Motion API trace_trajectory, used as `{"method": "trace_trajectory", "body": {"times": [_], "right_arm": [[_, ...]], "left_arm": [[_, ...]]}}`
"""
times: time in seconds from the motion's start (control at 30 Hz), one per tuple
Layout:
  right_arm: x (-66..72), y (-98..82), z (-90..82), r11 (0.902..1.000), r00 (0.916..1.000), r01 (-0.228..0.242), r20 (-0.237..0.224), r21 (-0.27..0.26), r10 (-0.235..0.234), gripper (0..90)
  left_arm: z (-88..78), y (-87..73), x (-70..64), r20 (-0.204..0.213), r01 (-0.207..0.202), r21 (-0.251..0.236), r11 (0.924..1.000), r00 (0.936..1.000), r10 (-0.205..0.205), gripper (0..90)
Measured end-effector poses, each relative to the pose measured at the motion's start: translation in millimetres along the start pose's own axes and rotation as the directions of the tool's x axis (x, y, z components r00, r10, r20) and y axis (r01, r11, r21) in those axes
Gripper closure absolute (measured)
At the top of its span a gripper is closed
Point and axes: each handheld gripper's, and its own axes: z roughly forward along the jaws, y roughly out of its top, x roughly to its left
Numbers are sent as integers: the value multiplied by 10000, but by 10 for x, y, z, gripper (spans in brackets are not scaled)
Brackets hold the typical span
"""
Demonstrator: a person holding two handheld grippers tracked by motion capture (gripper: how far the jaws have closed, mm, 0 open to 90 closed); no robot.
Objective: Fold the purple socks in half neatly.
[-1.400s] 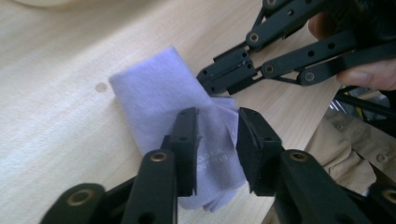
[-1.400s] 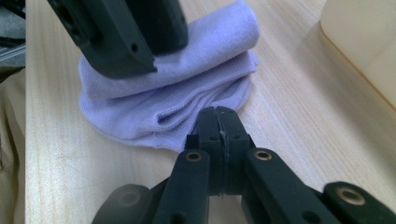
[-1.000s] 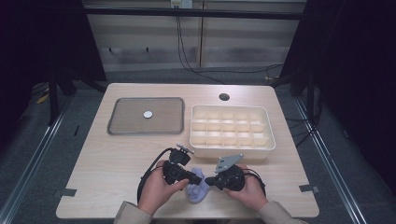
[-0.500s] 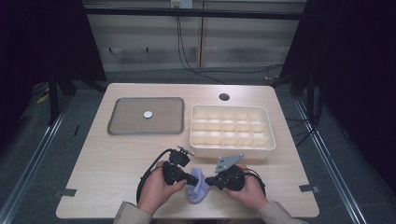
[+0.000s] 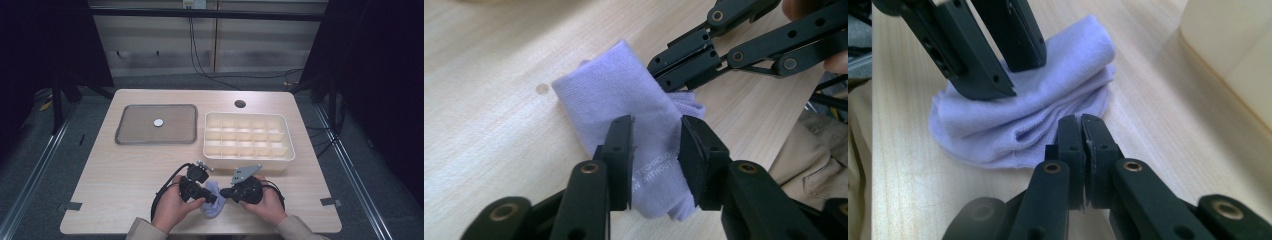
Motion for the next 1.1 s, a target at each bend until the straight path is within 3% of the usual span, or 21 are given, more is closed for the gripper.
{"method": "trace_trajectory", "body": {"times": [0.13,0.37,0.63,0.73,0.83,0.97,1.1], "right_arm": [[-30,13,-66,9988,9992,-373,104,-317,376,858],[-30,36,-102,9983,9991,-379,163,-441,387,837],[-15,81,-132,9980,9989,-398,244,-481,410,787],[-11,105,-150,9973,9984,-493,243,-543,507,777],[-13,94,-142,9974,9981,-530,280,-484,544,774],[-20,75,-125,9980,9981,-507,334,-381,520,767],[-34,46,-112,9984,9979,-520,381,-223,528,762]], "left_arm": [[-119,-11,46,-119,-31,-233,9997,9999,28,640],[-209,-46,110,-441,64,-200,9998,9990,-73,646],[-192,-87,154,-400,241,-242,9994,9989,-251,579],[-146,-92,126,-366,124,-68,9999,9992,-127,558],[-94,-89,104,-357,80,-99,9999,9993,-84,461],[53,-79,66,-687,-141,-145,9998,9976,131,360],[143,-74,40,-883,-335,32,9994,9955,337,348]]}}
